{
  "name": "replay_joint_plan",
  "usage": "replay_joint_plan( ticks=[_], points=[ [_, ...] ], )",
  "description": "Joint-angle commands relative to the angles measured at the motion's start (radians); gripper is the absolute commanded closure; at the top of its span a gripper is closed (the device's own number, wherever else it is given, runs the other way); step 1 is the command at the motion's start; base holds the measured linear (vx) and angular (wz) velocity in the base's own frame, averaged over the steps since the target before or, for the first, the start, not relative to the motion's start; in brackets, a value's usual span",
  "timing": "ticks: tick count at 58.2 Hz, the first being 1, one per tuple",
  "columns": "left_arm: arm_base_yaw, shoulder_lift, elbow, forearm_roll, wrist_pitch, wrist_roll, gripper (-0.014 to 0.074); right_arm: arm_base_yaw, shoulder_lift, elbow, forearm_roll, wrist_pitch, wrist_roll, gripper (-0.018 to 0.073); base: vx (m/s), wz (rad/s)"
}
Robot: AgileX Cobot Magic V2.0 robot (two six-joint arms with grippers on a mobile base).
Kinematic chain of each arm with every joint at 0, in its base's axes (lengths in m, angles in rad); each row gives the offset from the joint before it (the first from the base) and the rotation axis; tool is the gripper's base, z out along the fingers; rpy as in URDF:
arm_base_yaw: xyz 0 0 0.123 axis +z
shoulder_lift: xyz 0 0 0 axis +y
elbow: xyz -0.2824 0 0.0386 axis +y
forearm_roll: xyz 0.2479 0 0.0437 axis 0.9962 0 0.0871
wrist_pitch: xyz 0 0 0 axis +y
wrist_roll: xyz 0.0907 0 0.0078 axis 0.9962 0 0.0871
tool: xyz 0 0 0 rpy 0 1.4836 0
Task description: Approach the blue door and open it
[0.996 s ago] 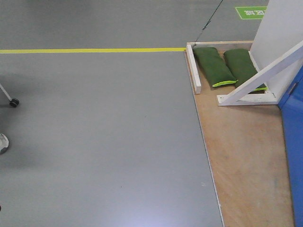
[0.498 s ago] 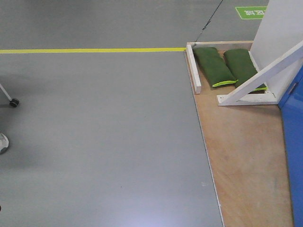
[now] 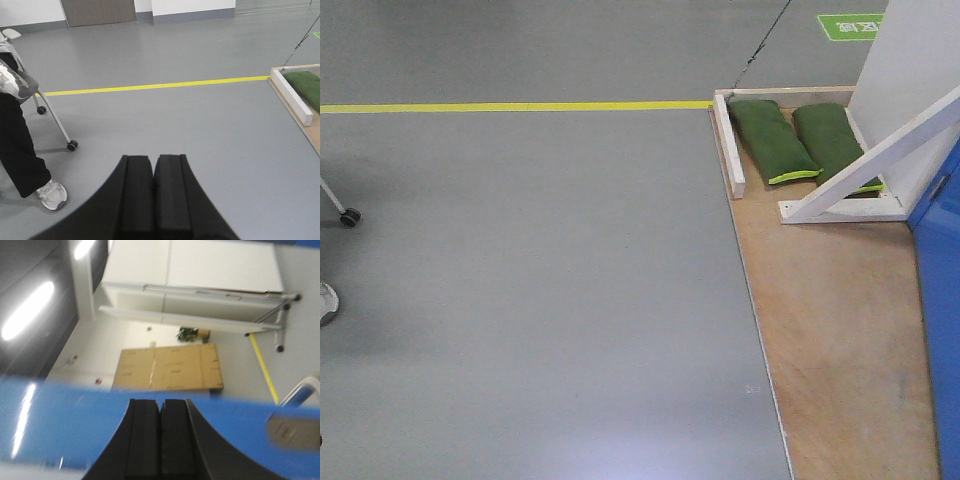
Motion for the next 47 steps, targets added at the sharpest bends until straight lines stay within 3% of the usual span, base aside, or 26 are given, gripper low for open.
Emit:
replay_joint_plan(
  ticks=[1, 22, 33, 40, 47],
  points=[
    [0.000, -0.015, 0.001, -0.005, -0.078, -0.003, 0.0526, -0.051, 0.033, -0.057, 0.035, -0.019, -0.004, 0.0557, 0.00, 0.00],
    [0.000, -0.015, 0.001, -0.005, -0.078, -0.003, 0.0526, -0.085, 0.192, -0.159, 0.010, -0.110, -0.008, 0.0557, 0.00, 0.00],
    [0.000, -0.015, 0.001, -0.005, -0.078, -0.003, 0.0526, -0.085, 0.287, -0.268, -0.227, -0.146, -0.008, 0.0557, 0.00, 0.00],
    [0.000, -0.015, 0.001, -0.005, -0.078, -0.003, 0.0526, -0.082, 0.352, -0.346, -0.327, -0.170, -0.008, 0.0557, 0.00, 0.00],
    [0.000, -0.015, 0.001, -0.005, -0.078, -0.003, 0.0526, -0.040, 0.386, -0.417, -0.466, -0.204, -0.008, 0.0557, 0.00, 0.00]
  ],
)
